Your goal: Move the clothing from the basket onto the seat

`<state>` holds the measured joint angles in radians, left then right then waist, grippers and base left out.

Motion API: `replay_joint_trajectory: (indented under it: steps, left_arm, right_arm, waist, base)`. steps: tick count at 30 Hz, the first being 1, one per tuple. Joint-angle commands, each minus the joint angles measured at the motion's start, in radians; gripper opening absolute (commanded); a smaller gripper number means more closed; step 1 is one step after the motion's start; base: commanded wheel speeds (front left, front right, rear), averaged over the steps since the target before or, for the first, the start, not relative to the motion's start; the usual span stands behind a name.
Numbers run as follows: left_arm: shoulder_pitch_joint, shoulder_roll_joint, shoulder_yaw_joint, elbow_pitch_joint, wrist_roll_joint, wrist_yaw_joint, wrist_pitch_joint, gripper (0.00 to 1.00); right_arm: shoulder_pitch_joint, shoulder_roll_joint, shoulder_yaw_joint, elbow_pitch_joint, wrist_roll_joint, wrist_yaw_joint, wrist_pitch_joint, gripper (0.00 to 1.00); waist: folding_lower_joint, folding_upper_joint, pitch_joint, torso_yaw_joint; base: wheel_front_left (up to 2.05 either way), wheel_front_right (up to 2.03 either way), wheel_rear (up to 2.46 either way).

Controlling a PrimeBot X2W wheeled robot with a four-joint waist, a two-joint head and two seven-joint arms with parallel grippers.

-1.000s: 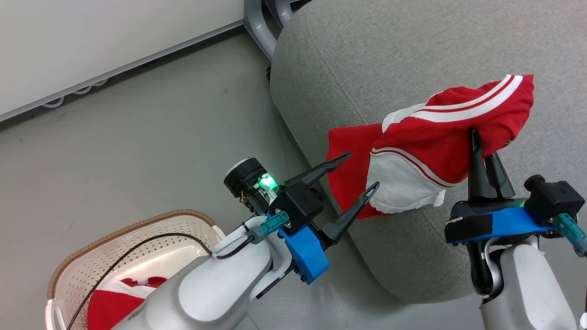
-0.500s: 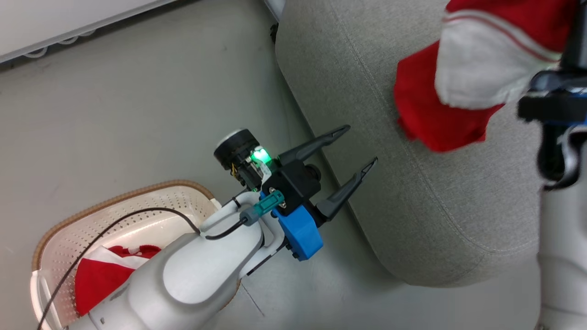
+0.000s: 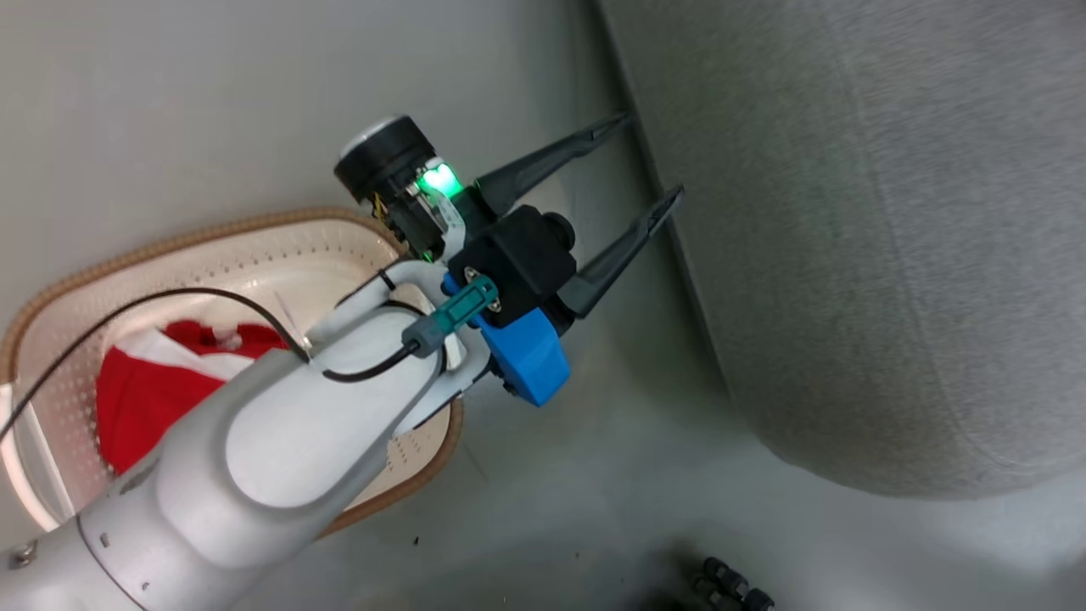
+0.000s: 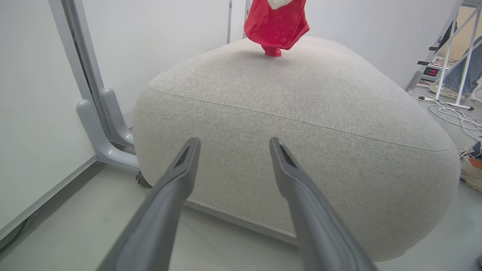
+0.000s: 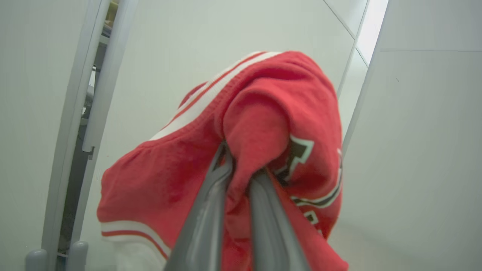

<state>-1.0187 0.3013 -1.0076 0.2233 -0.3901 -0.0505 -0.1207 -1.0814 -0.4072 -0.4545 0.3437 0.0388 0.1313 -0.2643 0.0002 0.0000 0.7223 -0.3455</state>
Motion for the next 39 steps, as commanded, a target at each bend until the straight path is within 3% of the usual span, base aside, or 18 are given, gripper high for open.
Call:
replay_joint_trajectory:
  steps: [1, 6, 13, 23, 25, 26, 39]
  left_arm:
    - [-0.026, 0.015, 0.007, -0.017, 0.008, 0.005, 0.006, 1.00]
    - [-0.046, 0.033, 0.009, -0.046, 0.017, 0.009, 0.017, 1.00]
    - [-0.035, 0.053, 0.010, -0.061, 0.012, 0.021, 0.019, 1.00]
    - [-0.019, 0.076, 0.003, -0.064, 0.005, 0.024, 0.023, 1.00]
    - [-0.017, 0.078, 0.005, -0.063, 0.003, 0.028, 0.018, 1.00]
    - [-0.015, 0.078, 0.005, -0.060, 0.002, 0.029, 0.014, 1.00]
    - [0.057, 0.040, 0.019, 0.018, -0.043, 0.059, -0.083, 1.00]
  right_arm:
    - [-0.025, -0.022, -0.015, 0.060, -0.004, -0.001, 0.000, 0.00]
    - [-0.035, -0.040, -0.031, 0.203, -0.044, -0.001, 0.000, 0.00]
    - [0.011, 0.005, -0.078, 0.361, -0.077, -0.001, 0.000, 0.00]
    - [0.052, 0.065, -0.083, 0.454, -0.090, -0.001, 0.000, 0.00]
    - [0.062, 0.075, -0.077, 0.449, -0.089, -0.001, 0.000, 0.80]
    - [0.070, 0.078, -0.073, 0.442, -0.089, -0.001, 0.000, 1.00]
    - [0.350, 0.140, -0.012, 0.200, -0.034, -0.001, 0.000, 1.00]
  waist:
    - [-0.0002, 0.0000, 0.084, 0.034]
    - [-0.0002, 0.0000, 0.131, 0.051]
    - [-0.0002, 0.0000, 0.149, 0.059]
    - [-0.0002, 0.0000, 0.142, 0.063]
    - [-0.0002, 0.0000, 0.133, 0.064]
    - [-0.0002, 0.0000, 0.126, 0.065]
    - [-0.0002, 0.0000, -0.065, 0.089]
  base:
    - [0.00, 0.00, 0.00]
    - [0.00, 0.00, 0.00]
    - [0.00, 0.00, 0.00]
    - [0.00, 0.00, 0.00]
    - [0.00, 0.00, 0.00]
    - [0.00, 0.00, 0.00]
    - [0.00, 0.00, 0.00]
